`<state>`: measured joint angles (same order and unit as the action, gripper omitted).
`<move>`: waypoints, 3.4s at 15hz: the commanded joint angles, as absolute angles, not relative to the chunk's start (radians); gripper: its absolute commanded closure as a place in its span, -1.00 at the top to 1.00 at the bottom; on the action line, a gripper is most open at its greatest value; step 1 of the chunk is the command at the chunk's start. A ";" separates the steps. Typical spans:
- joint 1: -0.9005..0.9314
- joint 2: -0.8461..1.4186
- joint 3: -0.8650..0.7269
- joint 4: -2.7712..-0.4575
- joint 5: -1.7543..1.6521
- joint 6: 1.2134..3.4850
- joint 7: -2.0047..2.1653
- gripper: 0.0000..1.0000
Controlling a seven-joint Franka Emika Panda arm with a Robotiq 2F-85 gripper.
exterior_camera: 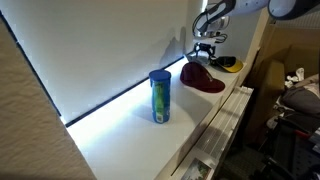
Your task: Place the grey cap on top of the blue container
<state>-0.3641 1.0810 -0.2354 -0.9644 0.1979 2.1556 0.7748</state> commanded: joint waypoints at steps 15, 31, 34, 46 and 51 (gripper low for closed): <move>-0.418 1.124 -0.261 -0.943 0.287 2.392 1.051 1.00; -0.467 1.230 -0.235 -0.824 0.304 2.316 1.229 1.00; -0.474 1.250 -0.248 -0.804 0.298 2.315 1.276 1.00; -0.472 1.254 -0.247 -0.790 0.295 2.335 1.262 -0.82; -0.514 1.243 -0.157 -0.785 0.341 2.328 1.107 -1.00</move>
